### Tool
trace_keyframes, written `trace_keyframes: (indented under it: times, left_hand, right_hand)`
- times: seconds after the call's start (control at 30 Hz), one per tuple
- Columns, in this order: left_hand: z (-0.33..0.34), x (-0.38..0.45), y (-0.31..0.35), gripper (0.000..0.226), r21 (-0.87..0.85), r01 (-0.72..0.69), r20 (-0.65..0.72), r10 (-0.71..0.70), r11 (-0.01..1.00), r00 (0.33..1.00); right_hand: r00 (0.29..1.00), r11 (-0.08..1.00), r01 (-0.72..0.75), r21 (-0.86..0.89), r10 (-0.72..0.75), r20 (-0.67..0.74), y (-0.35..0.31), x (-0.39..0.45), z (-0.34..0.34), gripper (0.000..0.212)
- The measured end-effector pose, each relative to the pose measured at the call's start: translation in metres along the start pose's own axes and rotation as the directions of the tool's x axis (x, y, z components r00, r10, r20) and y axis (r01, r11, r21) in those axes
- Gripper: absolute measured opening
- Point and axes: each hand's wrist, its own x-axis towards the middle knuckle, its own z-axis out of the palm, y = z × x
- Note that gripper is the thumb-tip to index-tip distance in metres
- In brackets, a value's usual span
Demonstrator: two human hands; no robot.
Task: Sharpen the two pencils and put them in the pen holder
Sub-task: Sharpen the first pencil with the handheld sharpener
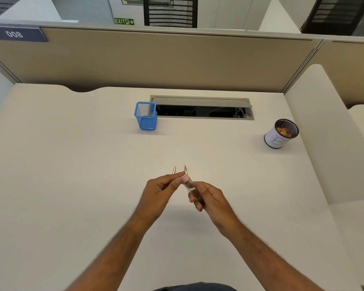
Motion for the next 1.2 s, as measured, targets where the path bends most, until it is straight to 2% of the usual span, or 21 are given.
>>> trace_keyframes:
  times: [0.2,0.5,0.67,0.77,0.8,0.9,0.97,1.2]
  left_hand:
    - [-0.003,0.002,-0.002,0.022,0.038,0.037,-0.01,-0.037,0.999,0.999]
    - [-0.002,0.005,-0.001,0.031,-0.028,0.031,0.004,-0.031,0.999,1.0]
    - [0.0,0.002,-0.002,0.038,-0.087,0.076,0.055,-0.071,0.993,0.996]
    - [-0.002,0.0,-0.006,0.049,-0.047,0.096,0.156,-0.087,0.994,0.984]
    - [-0.003,-0.001,-0.007,0.048,-0.032,0.089,0.19,-0.081,0.996,0.978]
    - [-0.002,-0.003,-0.005,0.024,0.0,0.031,0.239,-0.03,1.0,0.971]
    - [0.001,-0.002,-0.007,0.024,0.022,-0.021,0.251,0.015,1.0,0.968]
    - [0.004,0.002,-0.01,0.023,0.021,-0.017,0.119,0.015,1.0,0.993]
  right_hand:
    - [1.0,1.0,-0.005,-0.002,0.005,-0.001,0.0,-0.002,0.002,0.039]
    - [1.0,0.999,-0.027,0.045,0.027,0.011,0.003,-0.002,0.004,0.039]
    - [0.998,0.989,-0.058,0.139,0.057,0.013,-0.001,0.003,0.003,0.039]
    - [0.995,0.964,-0.097,0.248,0.094,0.025,-0.004,0.007,0.003,0.041]
    - [0.994,0.954,-0.11,0.278,0.104,0.037,-0.005,0.008,0.003,0.042]
    - [0.99,0.938,-0.133,0.321,0.112,0.085,-0.009,0.009,0.003,0.042]
    - [0.987,0.933,-0.146,0.329,0.116,0.109,-0.012,0.009,0.004,0.043]
    - [0.981,0.947,-0.153,0.282,0.112,0.158,-0.012,0.019,0.009,0.046]
